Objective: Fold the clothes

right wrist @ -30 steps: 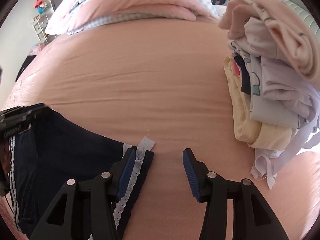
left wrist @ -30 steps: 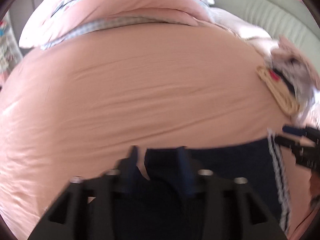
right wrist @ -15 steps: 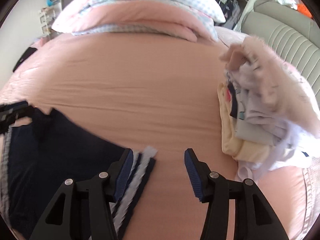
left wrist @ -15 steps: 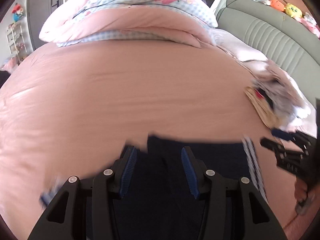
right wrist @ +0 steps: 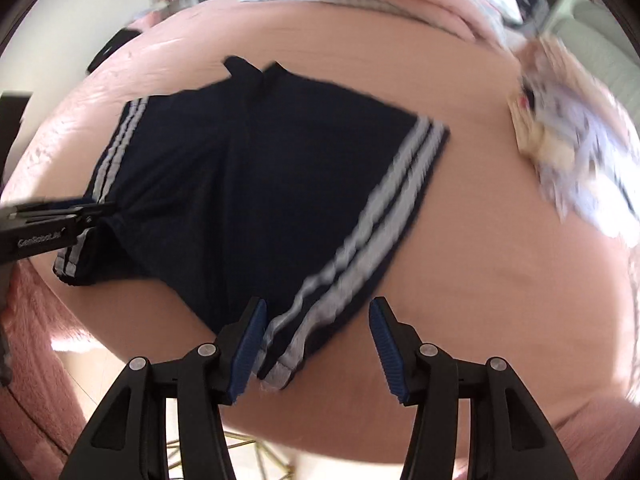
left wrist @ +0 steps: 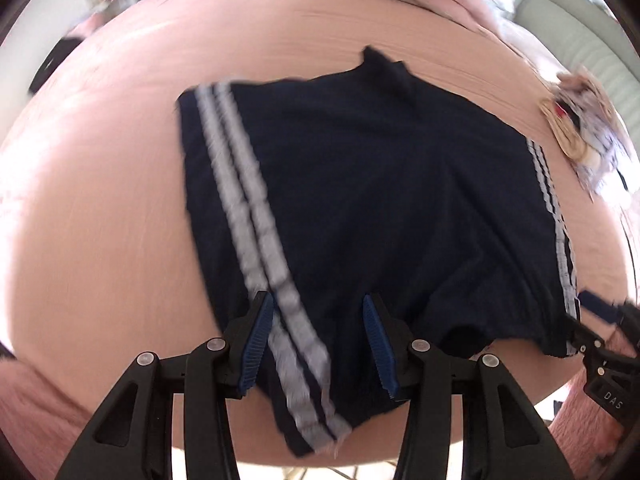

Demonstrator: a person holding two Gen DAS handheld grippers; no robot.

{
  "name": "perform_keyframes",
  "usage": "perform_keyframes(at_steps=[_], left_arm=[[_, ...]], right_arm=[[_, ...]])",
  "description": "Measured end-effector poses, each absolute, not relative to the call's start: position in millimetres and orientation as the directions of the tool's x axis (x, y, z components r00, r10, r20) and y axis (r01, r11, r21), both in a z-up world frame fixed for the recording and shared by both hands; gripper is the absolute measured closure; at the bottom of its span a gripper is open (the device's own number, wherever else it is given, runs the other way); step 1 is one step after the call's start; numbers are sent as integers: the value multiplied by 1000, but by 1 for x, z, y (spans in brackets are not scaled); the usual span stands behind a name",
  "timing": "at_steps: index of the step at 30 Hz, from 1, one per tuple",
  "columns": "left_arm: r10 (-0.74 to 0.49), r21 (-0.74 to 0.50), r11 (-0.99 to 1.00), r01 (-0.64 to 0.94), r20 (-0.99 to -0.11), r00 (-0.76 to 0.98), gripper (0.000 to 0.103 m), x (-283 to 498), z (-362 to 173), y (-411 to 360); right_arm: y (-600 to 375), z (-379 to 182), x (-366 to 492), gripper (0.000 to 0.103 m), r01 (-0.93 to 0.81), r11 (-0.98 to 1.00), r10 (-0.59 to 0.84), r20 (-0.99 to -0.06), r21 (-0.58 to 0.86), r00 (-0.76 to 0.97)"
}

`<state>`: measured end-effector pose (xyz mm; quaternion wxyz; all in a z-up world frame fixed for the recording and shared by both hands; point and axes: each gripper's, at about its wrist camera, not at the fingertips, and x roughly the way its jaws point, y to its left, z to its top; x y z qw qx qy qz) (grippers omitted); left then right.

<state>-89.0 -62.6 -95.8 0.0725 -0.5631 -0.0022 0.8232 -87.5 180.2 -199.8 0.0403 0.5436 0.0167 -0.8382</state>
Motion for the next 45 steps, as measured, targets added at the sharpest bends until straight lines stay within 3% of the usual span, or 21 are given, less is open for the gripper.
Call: perform_keyframes(at_steps=[4, 7, 9, 15, 20, 21, 23, 24, 27, 31, 36, 40, 43, 45], left_arm=[[70, -2, -987, -161, -905, -420, 58, -79, -102, -59], [86, -37, -993, -114, -881, -466, 59, -75, -88, -72], [139, -130, -990, -52, -858, -495, 59, -71, -75, -93], [329, -380, -921, 89, -878, -347, 59, -57, -95, -137], [350, -398, -914, 77, -871, -346, 62, -57, -105, -142], [362, -412, -907, 80, -864, -350, 73, -55, -105, -144], [373, -423, -903, 76, -859, -349, 87, -55, -108, -140], [375, -422, -904, 71, -860, -346, 90, -55, -111, -136], [346, -382, -924, 33, -868, -355, 95, -55, -105, -130], [310, -322, -946, -46, -850, -425, 95, -41, -78, -134], [258, -224, -966, -130, -879, -401, 95, -45, -68, -132], [282, -265, -959, -99, -920, -273, 91, -62, -108, -124], [293, -286, -956, -65, -923, -248, 88, -62, -118, -131], [279, -274, -960, -55, -926, -253, 78, -62, -111, -133]], right_arm=[[202, -216, -88, 50, -8, -1000, 8, -907, -5, -420], [217, -205, -87, 49, -87, -995, 79, -881, -43, -467], [227, -189, -80, 49, -123, -992, 78, -850, -16, -520], [247, -203, -57, 47, -172, -945, -179, -879, 279, -443], [241, -218, -55, 49, -175, -908, -286, -868, 381, -406], [240, -219, -57, 62, -175, -906, -291, -868, 385, -403], [237, -218, -59, 74, -166, -900, -315, -864, 404, -392], [232, -219, -59, 82, -154, -906, -310, -868, 393, -389], [217, -217, -57, 89, -100, -950, -236, -889, 296, -393], [208, -189, -54, 91, -61, -987, -97, -861, 146, -500], [204, -164, -56, 91, -45, -980, -141, -833, 195, -535], [208, -214, -56, 91, -111, -970, -162, -914, 217, -372], [215, -215, -46, 91, -123, -958, -200, -910, 259, -364], [214, -207, -42, 91, -113, -962, -187, -905, 247, -382]])
